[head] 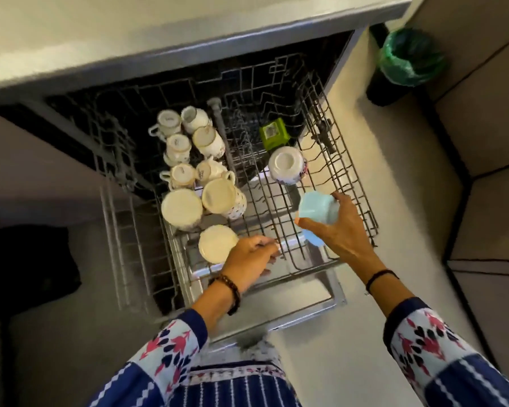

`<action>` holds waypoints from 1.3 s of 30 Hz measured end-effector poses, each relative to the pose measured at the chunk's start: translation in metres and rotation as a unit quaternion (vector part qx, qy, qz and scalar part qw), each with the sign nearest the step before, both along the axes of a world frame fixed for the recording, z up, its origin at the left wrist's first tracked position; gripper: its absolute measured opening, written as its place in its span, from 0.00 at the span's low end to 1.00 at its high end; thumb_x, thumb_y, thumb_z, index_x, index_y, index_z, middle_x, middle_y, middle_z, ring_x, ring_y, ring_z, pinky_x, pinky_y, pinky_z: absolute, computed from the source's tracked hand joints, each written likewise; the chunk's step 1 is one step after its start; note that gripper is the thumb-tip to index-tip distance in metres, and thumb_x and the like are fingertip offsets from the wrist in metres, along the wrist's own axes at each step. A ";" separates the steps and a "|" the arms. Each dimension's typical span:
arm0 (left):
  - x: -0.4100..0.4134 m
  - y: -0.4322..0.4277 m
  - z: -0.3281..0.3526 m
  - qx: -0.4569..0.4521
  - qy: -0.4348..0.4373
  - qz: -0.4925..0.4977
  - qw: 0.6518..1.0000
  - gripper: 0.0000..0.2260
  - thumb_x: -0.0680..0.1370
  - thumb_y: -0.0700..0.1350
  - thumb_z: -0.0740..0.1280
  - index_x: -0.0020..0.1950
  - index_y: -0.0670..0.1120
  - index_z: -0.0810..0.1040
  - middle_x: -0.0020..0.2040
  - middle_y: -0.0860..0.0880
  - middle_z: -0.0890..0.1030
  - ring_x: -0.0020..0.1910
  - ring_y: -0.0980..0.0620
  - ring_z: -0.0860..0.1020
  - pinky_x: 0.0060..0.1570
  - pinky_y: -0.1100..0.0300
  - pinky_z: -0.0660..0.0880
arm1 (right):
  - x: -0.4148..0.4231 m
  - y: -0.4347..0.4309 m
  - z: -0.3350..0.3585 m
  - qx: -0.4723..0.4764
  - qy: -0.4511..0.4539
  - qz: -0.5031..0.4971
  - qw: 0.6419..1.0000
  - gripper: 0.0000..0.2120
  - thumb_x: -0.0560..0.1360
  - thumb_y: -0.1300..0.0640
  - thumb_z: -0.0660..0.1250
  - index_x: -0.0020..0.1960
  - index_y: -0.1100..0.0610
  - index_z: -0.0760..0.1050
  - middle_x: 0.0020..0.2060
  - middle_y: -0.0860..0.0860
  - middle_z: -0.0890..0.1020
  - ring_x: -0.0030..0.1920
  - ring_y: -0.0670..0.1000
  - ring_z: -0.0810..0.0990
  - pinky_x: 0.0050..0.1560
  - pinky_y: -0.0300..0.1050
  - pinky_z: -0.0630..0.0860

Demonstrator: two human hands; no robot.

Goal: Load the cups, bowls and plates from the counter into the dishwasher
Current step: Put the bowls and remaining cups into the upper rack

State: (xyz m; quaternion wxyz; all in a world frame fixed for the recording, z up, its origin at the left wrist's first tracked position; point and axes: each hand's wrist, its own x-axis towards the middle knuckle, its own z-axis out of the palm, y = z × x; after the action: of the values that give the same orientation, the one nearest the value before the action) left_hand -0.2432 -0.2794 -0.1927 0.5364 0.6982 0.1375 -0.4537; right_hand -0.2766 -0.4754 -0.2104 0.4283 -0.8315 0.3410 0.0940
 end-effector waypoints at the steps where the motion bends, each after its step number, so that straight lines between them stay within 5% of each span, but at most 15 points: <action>1: -0.005 0.000 -0.004 0.002 0.000 0.013 1.000 0.05 0.79 0.44 0.65 0.47 0.49 0.80 0.49 0.46 0.84 0.48 0.51 0.81 0.41 0.60 0.78 | 0.002 -0.003 -0.005 -0.057 0.004 0.040 0.998 0.46 0.65 0.43 0.80 0.74 0.56 0.61 0.66 0.55 0.69 0.63 0.57 0.73 0.57 0.53 0.78; 5: -0.016 0.006 -0.012 0.000 0.002 0.074 0.997 0.06 0.80 0.42 0.63 0.51 0.45 0.80 0.48 0.47 0.83 0.46 0.54 0.80 0.42 0.61 0.79 | 0.023 -0.004 -0.021 -0.203 0.035 0.156 0.966 0.49 0.62 0.38 0.79 0.73 0.57 0.61 0.67 0.58 0.69 0.66 0.61 0.71 0.58 0.61 0.77; 14: -0.034 0.034 -0.022 0.009 0.009 0.171 0.985 0.09 0.80 0.43 0.63 0.55 0.41 0.80 0.50 0.45 0.84 0.48 0.51 0.81 0.42 0.61 0.80 | 0.036 0.005 -0.053 -0.320 0.116 0.277 0.899 0.47 0.67 0.41 0.77 0.75 0.58 0.57 0.70 0.60 0.65 0.67 0.64 0.67 0.57 0.61 0.74; 23: -0.054 0.055 -0.015 -0.013 0.026 0.199 0.979 0.09 0.80 0.43 0.64 0.55 0.40 0.79 0.47 0.45 0.83 0.45 0.51 0.81 0.40 0.62 0.80 | 0.011 0.009 -0.041 -0.281 0.035 0.215 0.935 0.44 0.66 0.49 0.81 0.73 0.63 0.63 0.67 0.62 0.68 0.68 0.64 0.66 0.58 0.60 0.74; 28: -0.068 0.070 -0.006 -0.012 0.045 0.198 0.979 0.09 0.80 0.43 0.64 0.54 0.41 0.80 0.48 0.45 0.84 0.47 0.50 0.81 0.42 0.59 0.80 | -0.034 0.026 -0.014 -0.157 -0.055 0.147 0.975 0.29 0.70 0.59 0.78 0.67 0.63 0.70 0.63 0.62 0.74 0.62 0.61 0.73 0.51 0.44 0.70; 36: -0.097 0.094 0.000 0.053 -0.025 0.103 0.993 0.06 0.80 0.42 0.64 0.47 0.46 0.80 0.46 0.47 0.84 0.46 0.51 0.82 0.43 0.58 0.80 | -0.104 0.074 0.015 -0.055 -0.077 0.068 0.993 0.10 0.76 0.57 0.73 0.54 0.60 0.77 0.49 0.53 0.82 0.46 0.49 0.81 0.41 0.28 0.72; 39: -0.094 0.094 0.002 0.019 0.069 0.185 0.980 0.06 0.80 0.41 0.64 0.53 0.40 0.78 0.43 0.43 0.82 0.39 0.49 0.81 0.37 0.59 0.80 | -0.112 0.090 0.012 0.006 -0.033 0.017 0.999 0.10 0.77 0.53 0.72 0.53 0.58 0.77 0.45 0.52 0.84 0.44 0.49 0.83 0.46 0.41 0.82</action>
State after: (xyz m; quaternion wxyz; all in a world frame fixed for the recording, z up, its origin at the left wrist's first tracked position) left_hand -0.3371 -0.1858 -0.1903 0.5872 0.6377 0.3092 -0.3911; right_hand -0.3888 -0.3851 -0.1986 0.4428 -0.8372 0.3120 0.0758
